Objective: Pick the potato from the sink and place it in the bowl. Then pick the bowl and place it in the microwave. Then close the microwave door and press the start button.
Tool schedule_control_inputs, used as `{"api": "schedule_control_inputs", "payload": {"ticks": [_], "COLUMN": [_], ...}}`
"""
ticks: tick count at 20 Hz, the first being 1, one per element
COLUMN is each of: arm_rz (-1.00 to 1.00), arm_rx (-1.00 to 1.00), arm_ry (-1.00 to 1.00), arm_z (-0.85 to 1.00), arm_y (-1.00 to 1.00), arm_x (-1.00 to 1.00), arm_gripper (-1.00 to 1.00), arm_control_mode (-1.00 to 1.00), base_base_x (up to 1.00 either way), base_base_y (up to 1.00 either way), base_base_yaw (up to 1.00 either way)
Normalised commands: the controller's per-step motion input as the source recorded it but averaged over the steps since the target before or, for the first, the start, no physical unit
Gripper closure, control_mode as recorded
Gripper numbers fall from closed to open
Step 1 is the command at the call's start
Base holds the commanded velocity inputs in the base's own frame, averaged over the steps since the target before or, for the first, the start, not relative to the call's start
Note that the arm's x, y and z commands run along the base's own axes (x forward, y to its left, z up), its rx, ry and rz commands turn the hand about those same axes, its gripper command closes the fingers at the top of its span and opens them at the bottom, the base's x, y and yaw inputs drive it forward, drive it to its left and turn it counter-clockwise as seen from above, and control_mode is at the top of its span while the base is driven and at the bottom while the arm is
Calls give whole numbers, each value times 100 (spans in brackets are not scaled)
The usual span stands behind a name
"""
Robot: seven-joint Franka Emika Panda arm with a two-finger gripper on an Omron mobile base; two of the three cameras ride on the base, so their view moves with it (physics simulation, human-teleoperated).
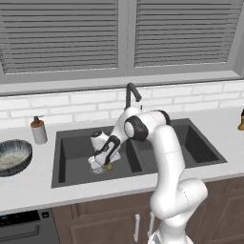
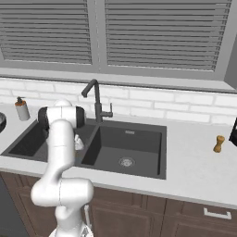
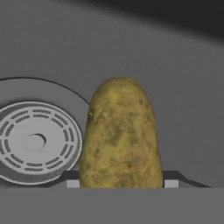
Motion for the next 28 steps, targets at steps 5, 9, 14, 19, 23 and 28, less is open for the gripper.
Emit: {"api": "schedule_control_inputs", "payload": {"ticks": [5, 9, 14, 19, 23, 28], "arm_rz": [0, 0, 0, 1, 1, 0], "arm_rx": [14, 22, 24, 6, 0, 1], "arm_ry": [-21, -17, -24, -11, 6, 22], "arm_z": [95, 100, 100, 100, 100, 100], "arm_y": [27, 39, 39, 27, 26, 31], "arm_x": [-63, -44, -39, -20, -27, -27], "arm_gripper": [100, 100, 100, 100, 100, 100], "arm_control_mode": [-100, -100, -100, -100, -100, -100], "base_base_x": [0, 0, 0, 0, 0, 0], "base_base_y": [0, 0, 0, 0, 0, 0], "base_base_yaw": [0, 0, 0, 0, 0, 0]}}
